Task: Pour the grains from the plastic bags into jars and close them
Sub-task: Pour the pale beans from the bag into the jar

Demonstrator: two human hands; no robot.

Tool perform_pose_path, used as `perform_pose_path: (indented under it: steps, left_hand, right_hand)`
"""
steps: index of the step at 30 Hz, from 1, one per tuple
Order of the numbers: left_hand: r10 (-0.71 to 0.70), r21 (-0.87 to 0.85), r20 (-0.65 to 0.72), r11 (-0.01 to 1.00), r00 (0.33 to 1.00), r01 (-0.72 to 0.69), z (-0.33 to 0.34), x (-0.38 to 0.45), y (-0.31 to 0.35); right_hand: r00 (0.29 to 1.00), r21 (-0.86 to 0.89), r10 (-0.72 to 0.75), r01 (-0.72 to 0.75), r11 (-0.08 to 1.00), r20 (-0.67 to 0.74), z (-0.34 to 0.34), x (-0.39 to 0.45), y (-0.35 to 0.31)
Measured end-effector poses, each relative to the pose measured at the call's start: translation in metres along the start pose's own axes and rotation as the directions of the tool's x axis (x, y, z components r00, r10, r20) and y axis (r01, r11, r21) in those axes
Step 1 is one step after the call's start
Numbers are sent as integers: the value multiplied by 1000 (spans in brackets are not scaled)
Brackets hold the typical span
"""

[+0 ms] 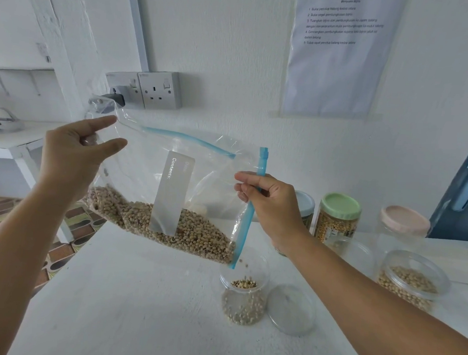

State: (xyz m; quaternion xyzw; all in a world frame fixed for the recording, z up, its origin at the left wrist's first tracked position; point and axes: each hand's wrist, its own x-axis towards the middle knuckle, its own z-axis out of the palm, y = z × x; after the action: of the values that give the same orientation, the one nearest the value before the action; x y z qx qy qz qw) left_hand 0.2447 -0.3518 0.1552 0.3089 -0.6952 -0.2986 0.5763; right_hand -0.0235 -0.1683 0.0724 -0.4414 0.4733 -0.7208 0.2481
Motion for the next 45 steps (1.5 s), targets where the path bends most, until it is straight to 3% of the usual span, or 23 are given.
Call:
perform_pose_path:
  steps: [45]
  left_hand:
    - [1, -24, 27, 1000, 1000, 0, 9, -4, 10]
  right_hand:
    - [1000, -3, -6, 6, 1000, -15, -6, -4, 1]
